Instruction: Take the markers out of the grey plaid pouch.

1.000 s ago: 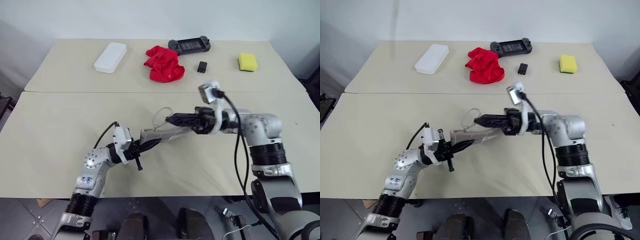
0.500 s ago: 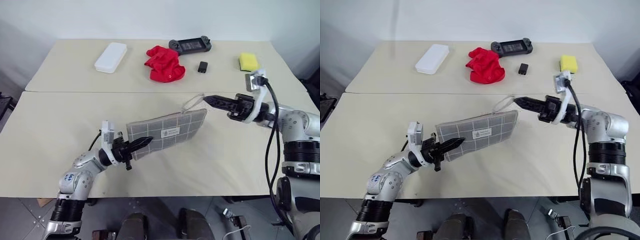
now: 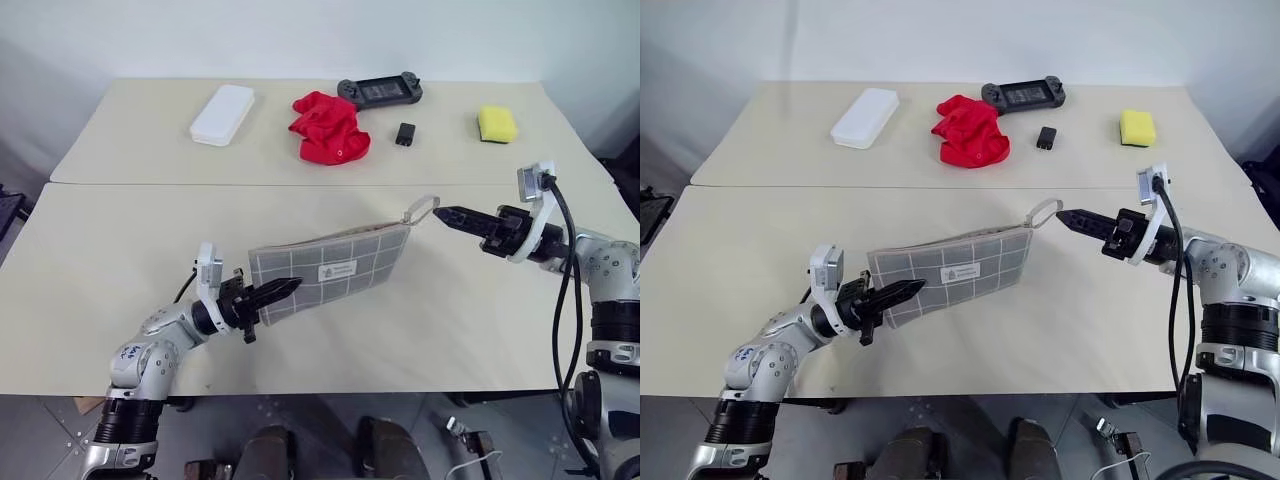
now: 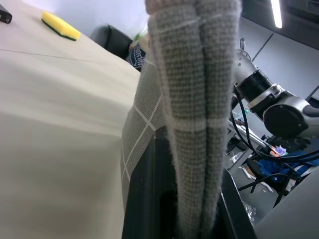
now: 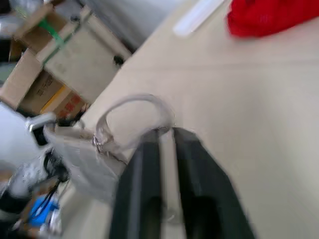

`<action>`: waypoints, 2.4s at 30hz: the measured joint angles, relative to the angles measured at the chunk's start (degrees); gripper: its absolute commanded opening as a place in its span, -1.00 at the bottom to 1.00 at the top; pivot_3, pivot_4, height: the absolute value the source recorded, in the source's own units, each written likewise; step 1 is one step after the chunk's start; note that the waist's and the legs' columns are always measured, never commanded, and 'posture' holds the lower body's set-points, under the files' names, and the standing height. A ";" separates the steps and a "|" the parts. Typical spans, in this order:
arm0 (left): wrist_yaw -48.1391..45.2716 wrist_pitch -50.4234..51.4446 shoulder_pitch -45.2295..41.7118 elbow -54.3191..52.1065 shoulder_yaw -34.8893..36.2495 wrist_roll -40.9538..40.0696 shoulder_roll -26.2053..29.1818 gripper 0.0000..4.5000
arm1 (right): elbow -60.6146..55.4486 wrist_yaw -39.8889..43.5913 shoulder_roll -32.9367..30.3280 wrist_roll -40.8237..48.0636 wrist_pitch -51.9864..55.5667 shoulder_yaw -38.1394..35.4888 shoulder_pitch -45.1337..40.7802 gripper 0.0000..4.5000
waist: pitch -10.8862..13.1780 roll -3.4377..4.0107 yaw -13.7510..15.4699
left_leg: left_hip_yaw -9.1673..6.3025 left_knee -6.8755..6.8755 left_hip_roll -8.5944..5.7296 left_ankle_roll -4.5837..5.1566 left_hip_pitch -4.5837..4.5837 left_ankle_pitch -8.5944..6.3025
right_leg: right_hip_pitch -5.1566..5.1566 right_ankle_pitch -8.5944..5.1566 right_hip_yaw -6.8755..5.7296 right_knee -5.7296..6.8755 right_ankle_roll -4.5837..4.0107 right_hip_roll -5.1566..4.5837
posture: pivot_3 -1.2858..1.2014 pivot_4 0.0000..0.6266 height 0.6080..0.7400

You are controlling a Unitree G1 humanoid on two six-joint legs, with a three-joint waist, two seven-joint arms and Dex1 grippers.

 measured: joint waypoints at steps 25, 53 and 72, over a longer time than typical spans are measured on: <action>-8.76 -24.68 -8.63 14.30 -9.45 17.89 -8.43 -1.00 | -8.13 13.20 -15.79 -6.15 -19.36 -0.94 1.77 -0.60 | 0.02 0.11 0.51 | 0.31 -0.01 0.07 0.01 0.13 0.01 | 0.17 0.08 -0.02 -0.26 0.11 0.04 | 0.03 -0.52 1.00; -8.19 -25.32 -8.74 15.94 -9.65 19.78 -9.53 -1.00 | -24.06 13.52 -7.66 -32.69 -28.26 34.56 -7.49 -0.97 | 0.02 0.11 0.75 | 0.01 0.10 0.03 0.02 0.03 0.00 | 0.19 0.08 -0.20 -0.22 0.10 0.02 | 0.03 -0.52 1.00; -7.54 -25.16 -8.47 15.98 -10.29 20.39 -10.23 -1.00 | -24.86 12.62 -2.54 -43.18 -23.47 42.40 -9.45 0.06 | 0.02 0.11 0.69 | 0.02 0.10 0.01 0.02 0.02 0.00 | 0.21 0.08 -0.23 -0.22 0.10 0.02 | 0.03 -0.52 1.00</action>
